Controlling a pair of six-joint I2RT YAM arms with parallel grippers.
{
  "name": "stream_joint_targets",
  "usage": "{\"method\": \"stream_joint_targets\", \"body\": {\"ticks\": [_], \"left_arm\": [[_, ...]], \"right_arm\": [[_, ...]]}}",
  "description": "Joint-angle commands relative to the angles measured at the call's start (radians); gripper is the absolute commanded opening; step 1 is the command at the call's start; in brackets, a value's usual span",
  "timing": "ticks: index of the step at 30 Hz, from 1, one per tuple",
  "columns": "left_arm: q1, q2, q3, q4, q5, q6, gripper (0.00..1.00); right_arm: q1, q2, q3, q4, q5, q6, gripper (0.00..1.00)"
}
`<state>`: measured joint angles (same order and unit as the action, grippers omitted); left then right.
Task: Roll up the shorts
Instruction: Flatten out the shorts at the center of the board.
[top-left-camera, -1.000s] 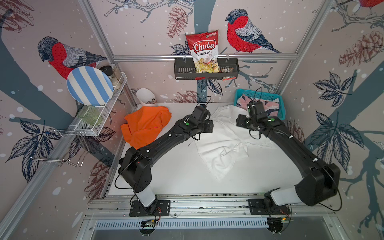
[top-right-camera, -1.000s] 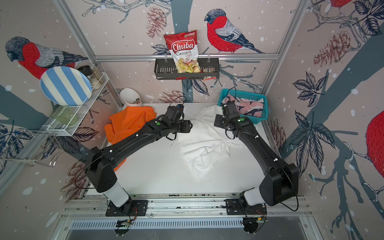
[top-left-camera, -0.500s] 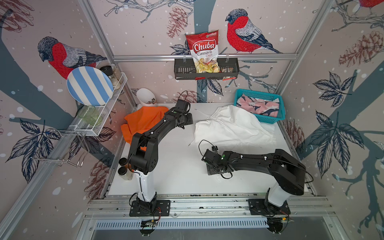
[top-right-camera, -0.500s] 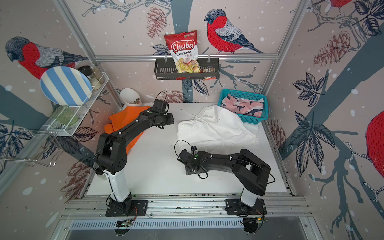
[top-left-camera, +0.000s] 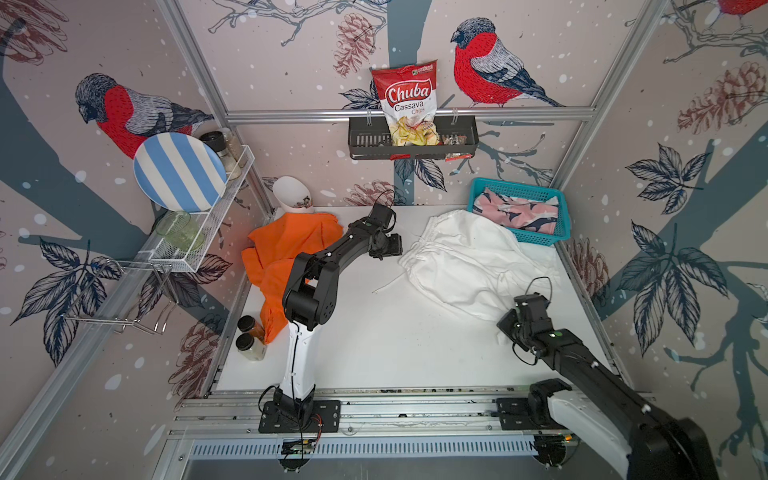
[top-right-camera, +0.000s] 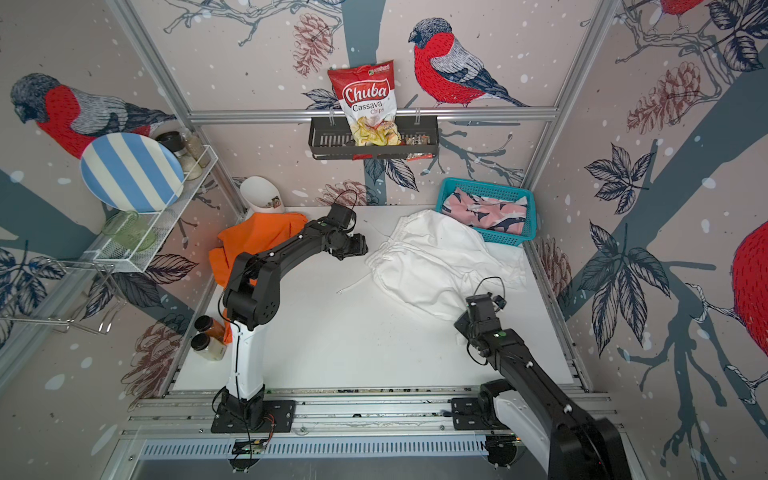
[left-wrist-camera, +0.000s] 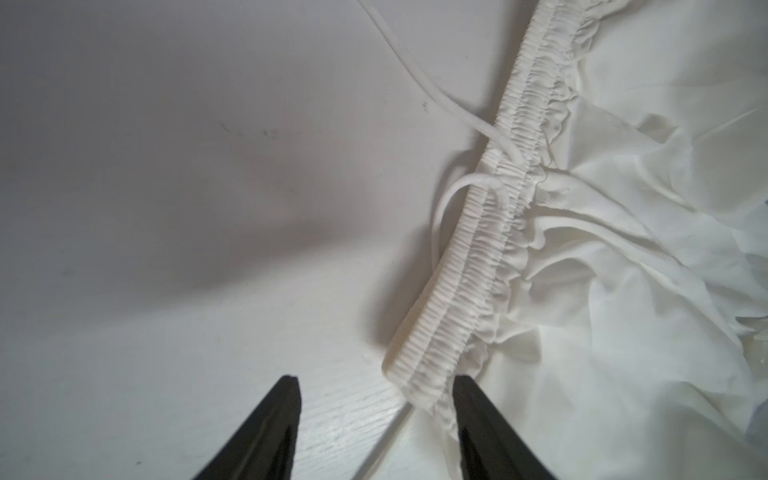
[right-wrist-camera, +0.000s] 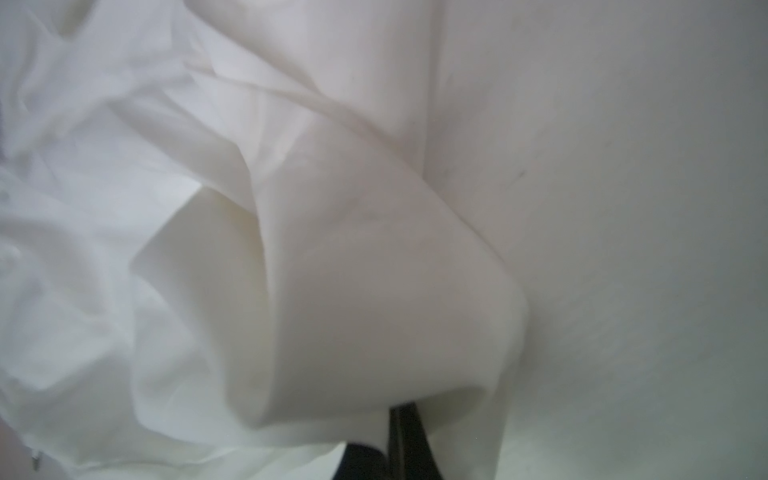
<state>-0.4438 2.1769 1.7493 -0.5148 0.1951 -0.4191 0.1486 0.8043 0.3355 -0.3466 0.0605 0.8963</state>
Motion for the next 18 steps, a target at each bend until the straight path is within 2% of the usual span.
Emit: {"method": "stream_joint_targets", "body": {"ticks": [1, 4, 6, 9, 13, 18], "left_arm": [[-0.03, 0.035, 0.025, -0.012, 0.025, 0.01, 0.62], [-0.045, 0.063, 0.037, -0.016, 0.003, -0.007, 0.62], [-0.06, 0.071, 0.04, -0.024, 0.016, 0.001, 0.62], [-0.08, 0.044, -0.019, -0.032, -0.023, -0.003, 0.62], [-0.1, -0.075, -0.215, 0.052, -0.005, -0.036, 0.62], [-0.153, -0.163, -0.342, 0.109, 0.021, -0.069, 0.63]], "right_arm": [[-0.211, -0.082, -0.007, -0.034, -0.124, -0.091, 0.0], [-0.372, -0.048, -0.004, -0.002, -0.235, -0.141, 0.0], [-0.419, 0.0, 0.008, 0.01, -0.291, -0.173, 0.0], [-0.435, 0.068, 0.034, 0.017, -0.333, -0.205, 0.0], [-0.435, 0.084, 0.05, 0.033, -0.331, -0.216, 0.0], [-0.434, 0.098, 0.066, 0.04, -0.328, -0.23, 0.0]]}}
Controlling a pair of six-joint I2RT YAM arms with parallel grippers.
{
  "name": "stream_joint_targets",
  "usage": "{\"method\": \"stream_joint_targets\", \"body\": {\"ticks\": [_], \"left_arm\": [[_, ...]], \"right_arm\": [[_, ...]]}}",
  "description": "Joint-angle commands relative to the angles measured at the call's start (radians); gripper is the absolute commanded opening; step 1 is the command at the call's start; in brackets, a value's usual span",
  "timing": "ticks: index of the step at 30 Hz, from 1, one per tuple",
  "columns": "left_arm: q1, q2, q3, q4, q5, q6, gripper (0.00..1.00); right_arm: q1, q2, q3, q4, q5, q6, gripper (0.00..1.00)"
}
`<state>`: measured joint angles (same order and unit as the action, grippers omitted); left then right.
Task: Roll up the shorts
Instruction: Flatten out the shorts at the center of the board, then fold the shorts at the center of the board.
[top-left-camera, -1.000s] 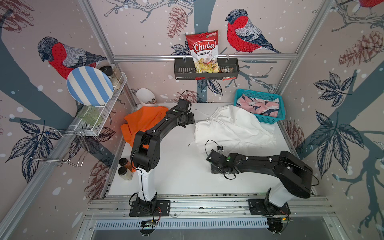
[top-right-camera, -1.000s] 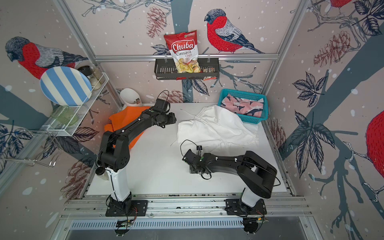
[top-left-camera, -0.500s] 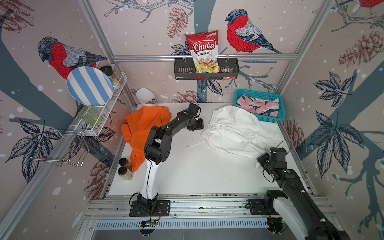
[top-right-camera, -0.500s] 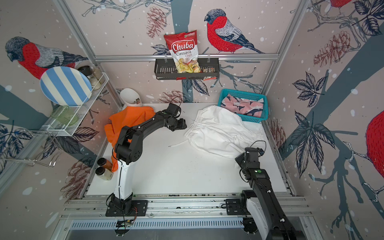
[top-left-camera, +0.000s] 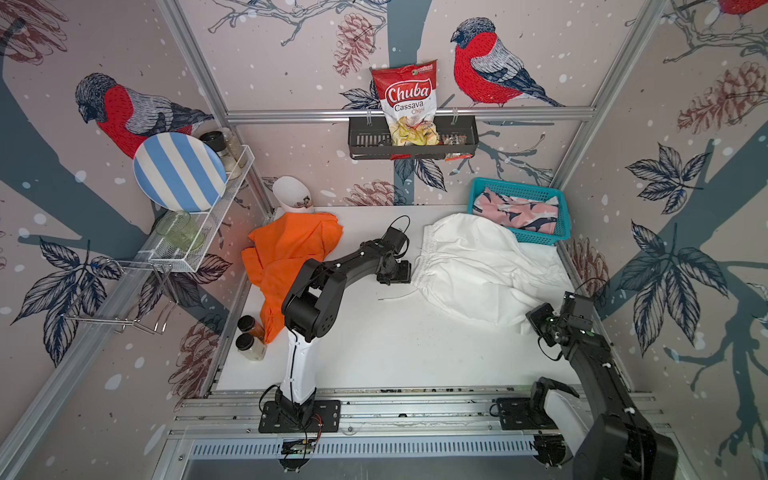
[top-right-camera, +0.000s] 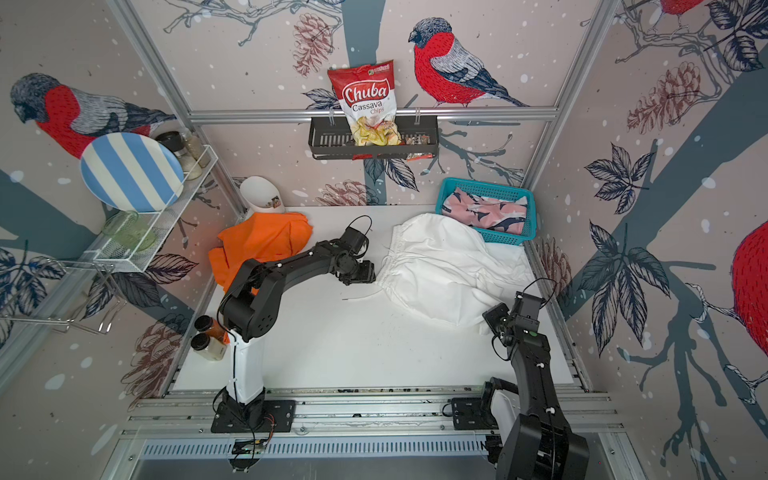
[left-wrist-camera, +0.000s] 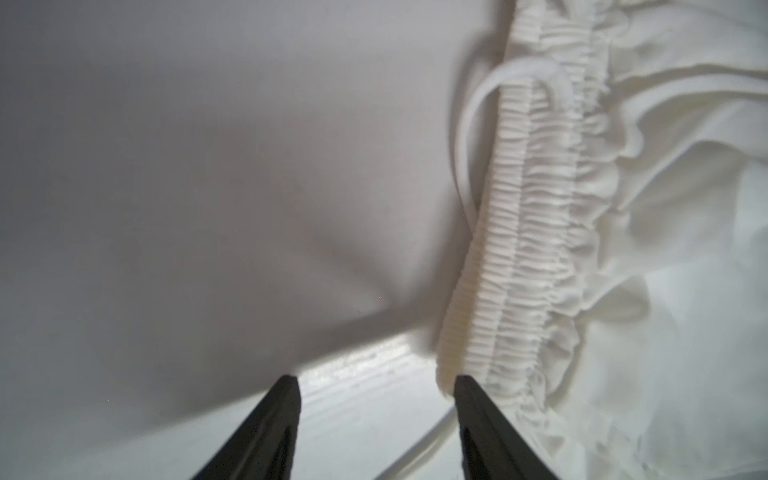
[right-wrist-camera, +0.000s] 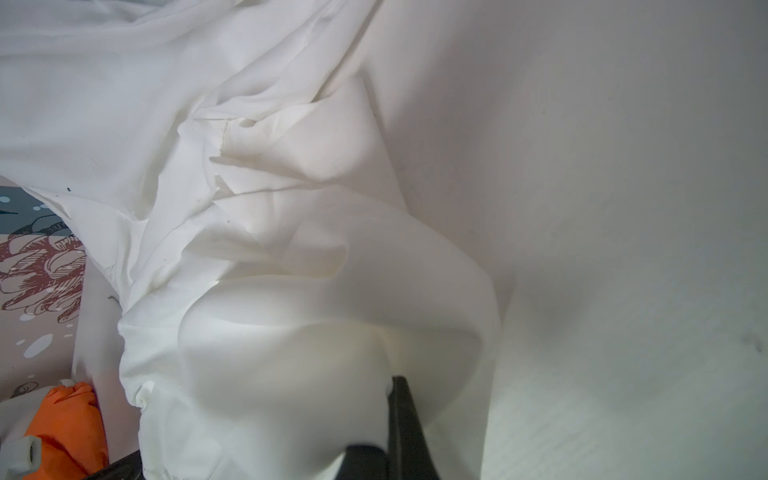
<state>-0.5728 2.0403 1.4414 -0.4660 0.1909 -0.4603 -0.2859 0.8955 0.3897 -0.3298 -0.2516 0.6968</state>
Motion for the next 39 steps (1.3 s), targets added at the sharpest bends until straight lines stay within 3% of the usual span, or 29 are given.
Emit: {"method": "stream_joint_targets", "body": {"ticks": [1, 5, 8, 11, 15, 17, 21, 39], "left_arm": [[-0.033, -0.03, -0.045, 0.079, 0.036, -0.039, 0.63], [-0.056, -0.015, -0.055, 0.133, 0.097, -0.081, 0.62], [-0.067, 0.018, -0.025, 0.125, 0.076, -0.094, 0.62], [-0.067, 0.064, 0.015, 0.103, 0.053, -0.092, 0.57], [-0.067, 0.115, 0.058, 0.073, 0.032, -0.078, 0.43], [-0.067, 0.125, 0.053, 0.074, 0.03, -0.08, 0.42], [-0.065, 0.116, 0.043, 0.082, -0.005, -0.085, 0.55], [-0.034, 0.147, 0.103, 0.107, -0.099, -0.148, 0.63]], "right_arm": [[-0.001, 0.012, 0.015, 0.024, -0.018, -0.034, 0.0], [0.0, 0.017, 0.016, 0.026, -0.02, -0.04, 0.0], [0.001, 0.013, 0.015, 0.028, -0.022, -0.042, 0.0], [0.002, 0.011, 0.014, 0.029, -0.025, -0.041, 0.0], [0.001, 0.01, 0.015, 0.029, -0.026, -0.043, 0.0], [0.001, 0.008, 0.015, 0.029, -0.026, -0.043, 0.0], [0.001, 0.008, 0.017, 0.031, -0.024, -0.044, 0.0], [0.001, 0.02, 0.014, 0.04, -0.042, -0.056, 0.0]]}}
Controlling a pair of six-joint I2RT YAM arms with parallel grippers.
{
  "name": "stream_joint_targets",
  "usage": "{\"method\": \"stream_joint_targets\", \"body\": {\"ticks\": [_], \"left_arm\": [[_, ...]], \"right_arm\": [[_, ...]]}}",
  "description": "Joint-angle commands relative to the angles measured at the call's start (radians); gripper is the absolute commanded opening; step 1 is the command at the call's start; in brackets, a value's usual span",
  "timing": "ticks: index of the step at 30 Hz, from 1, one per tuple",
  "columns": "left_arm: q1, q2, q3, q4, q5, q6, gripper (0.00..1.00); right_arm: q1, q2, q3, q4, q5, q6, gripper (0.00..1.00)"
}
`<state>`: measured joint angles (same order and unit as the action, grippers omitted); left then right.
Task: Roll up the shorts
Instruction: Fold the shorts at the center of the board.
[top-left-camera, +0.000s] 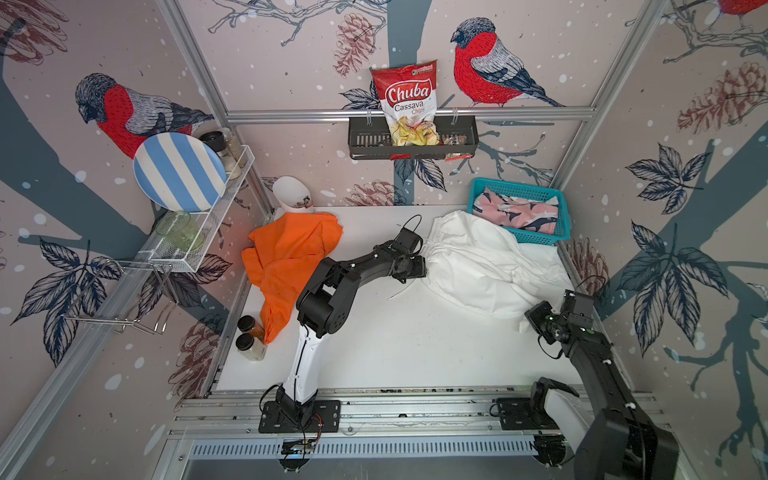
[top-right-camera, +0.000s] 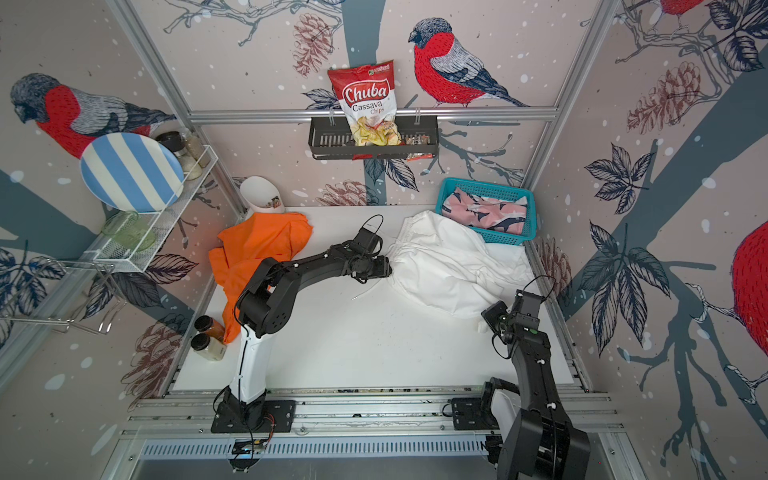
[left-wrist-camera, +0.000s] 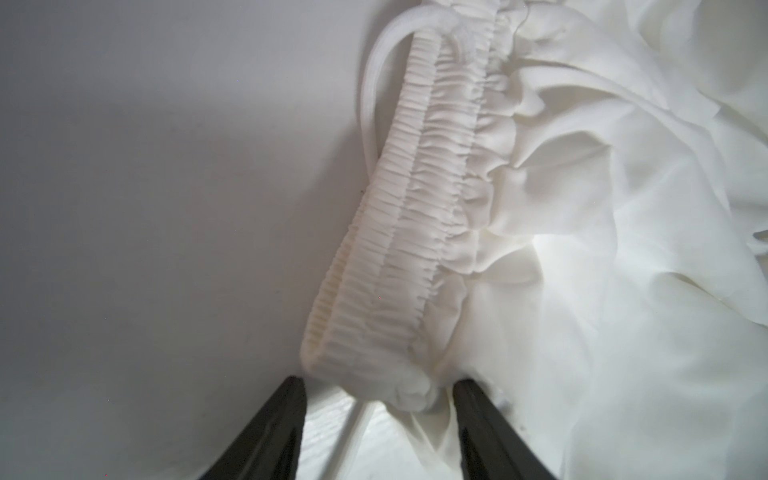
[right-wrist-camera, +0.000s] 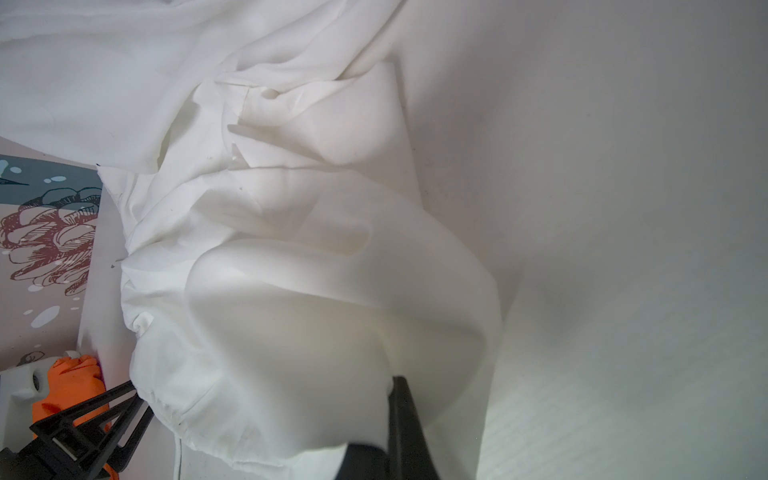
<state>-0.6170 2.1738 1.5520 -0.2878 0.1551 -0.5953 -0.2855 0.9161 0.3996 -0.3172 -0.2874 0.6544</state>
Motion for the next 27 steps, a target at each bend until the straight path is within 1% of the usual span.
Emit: {"method": "stream_joint_targets", "body": {"ticks": [1, 2, 4, 6, 8, 10, 16, 23, 25, 27], "left_arm": [[0.015, 0.01, -0.015, -0.061, -0.062, -0.019, 0.63], [0.02, 0.003, -0.024, -0.045, -0.057, -0.028, 0.62], [0.029, -0.005, -0.035, -0.019, -0.037, -0.036, 0.58], [0.032, -0.027, -0.055, 0.013, -0.024, -0.045, 0.57], [0.034, -0.052, -0.072, 0.048, -0.01, -0.053, 0.58], [0.034, -0.053, -0.059, 0.039, -0.006, -0.049, 0.6], [0.034, -0.007, -0.016, 0.009, -0.002, -0.038, 0.63], [0.033, 0.066, 0.018, 0.005, 0.029, -0.028, 0.65], [0.033, 0.086, 0.029, -0.002, 0.033, -0.018, 0.57], [0.033, 0.099, 0.04, -0.012, 0.031, -0.01, 0.42]], "right_arm": [[0.002, 0.0, 0.004, 0.029, -0.007, -0.013, 0.0], [0.002, 0.0, 0.002, 0.03, -0.007, -0.013, 0.0], [0.002, -0.001, 0.0, 0.031, -0.009, -0.013, 0.0], [0.003, 0.0, -0.001, 0.031, -0.01, -0.013, 0.0], [0.005, -0.001, -0.001, 0.032, -0.011, -0.012, 0.0], [0.005, -0.003, -0.001, 0.031, -0.009, -0.013, 0.0], [0.007, -0.004, -0.002, 0.033, -0.007, -0.011, 0.0], [0.008, -0.003, -0.007, 0.038, -0.004, -0.012, 0.0], [0.007, -0.003, -0.007, 0.038, -0.005, -0.012, 0.0], [0.007, -0.005, -0.007, 0.038, -0.003, -0.011, 0.0]]}}
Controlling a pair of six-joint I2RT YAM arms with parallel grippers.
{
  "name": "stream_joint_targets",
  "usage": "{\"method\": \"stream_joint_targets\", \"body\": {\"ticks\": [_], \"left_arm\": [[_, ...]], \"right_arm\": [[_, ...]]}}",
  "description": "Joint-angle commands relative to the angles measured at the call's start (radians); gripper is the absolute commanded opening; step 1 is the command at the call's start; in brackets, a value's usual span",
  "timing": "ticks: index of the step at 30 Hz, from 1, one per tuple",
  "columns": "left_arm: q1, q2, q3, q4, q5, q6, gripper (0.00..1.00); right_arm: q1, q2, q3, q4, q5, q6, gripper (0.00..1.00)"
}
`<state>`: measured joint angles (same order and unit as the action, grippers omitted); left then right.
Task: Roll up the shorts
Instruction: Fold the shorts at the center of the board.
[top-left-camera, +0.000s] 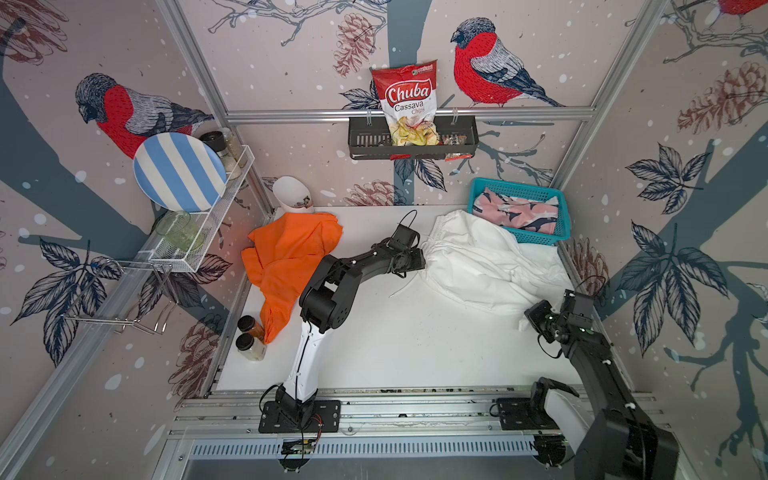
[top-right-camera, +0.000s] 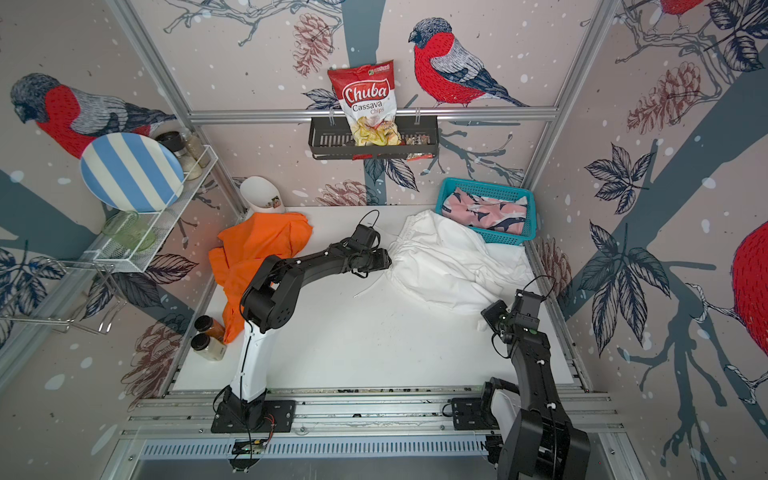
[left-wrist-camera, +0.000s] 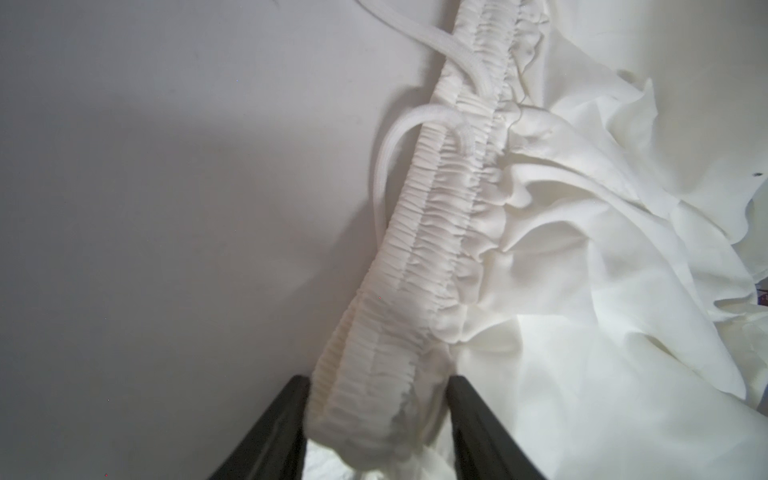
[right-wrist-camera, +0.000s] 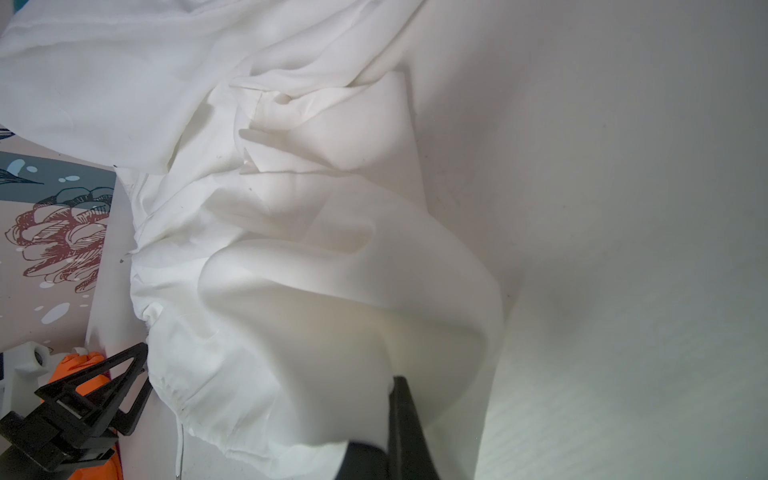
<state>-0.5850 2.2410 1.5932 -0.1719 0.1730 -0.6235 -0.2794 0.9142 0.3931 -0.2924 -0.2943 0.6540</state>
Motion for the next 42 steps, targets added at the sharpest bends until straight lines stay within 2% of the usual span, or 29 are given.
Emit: {"method": "stream_joint_targets", "body": {"ticks": [1, 6, 7, 13, 17, 23, 29, 33, 36, 39, 42], "left_arm": [[0.003, 0.031, -0.005, -0.126, 0.013, 0.021, 0.35], [0.006, -0.014, -0.024, -0.126, -0.024, 0.033, 0.02], [0.008, -0.039, -0.035, -0.124, -0.035, 0.036, 0.0], [0.039, -0.314, -0.078, -0.179, -0.137, 0.063, 0.0], [0.045, -0.52, -0.036, -0.28, -0.233, 0.095, 0.0], [0.046, -0.819, 0.033, -0.387, -0.339, 0.136, 0.0], [0.047, -1.045, 0.14, -0.487, -0.466, 0.139, 0.0], [0.047, -1.083, 0.193, -0.471, -0.552, 0.169, 0.0], [0.054, -1.039, 0.21, -0.39, -0.603, 0.229, 0.0], [0.092, -0.943, 0.254, -0.325, -0.603, 0.275, 0.0], [0.17, -0.833, 0.327, -0.291, -0.534, 0.27, 0.0]], "right_arm": [[0.002, -0.003, 0.001, 0.013, 0.004, -0.011, 0.0], [0.012, -0.003, 0.008, 0.015, 0.002, -0.013, 0.0], [0.022, -0.004, 0.016, 0.015, 0.003, -0.015, 0.0], [0.169, -0.06, 0.175, 0.011, 0.082, 0.025, 0.0], [0.238, -0.076, 0.387, -0.029, 0.168, 0.013, 0.0], [0.241, -0.119, 0.717, -0.067, 0.217, -0.05, 0.0], [0.24, -0.162, 0.916, 0.007, 0.218, -0.072, 0.0], [0.24, -0.097, 0.979, 0.067, 0.208, -0.048, 0.0], [0.241, -0.008, 0.973, 0.156, 0.213, -0.02, 0.0], [0.239, 0.113, 0.974, 0.25, 0.213, -0.006, 0.0], [0.237, 0.232, 0.988, 0.34, 0.215, 0.011, 0.0]]}}
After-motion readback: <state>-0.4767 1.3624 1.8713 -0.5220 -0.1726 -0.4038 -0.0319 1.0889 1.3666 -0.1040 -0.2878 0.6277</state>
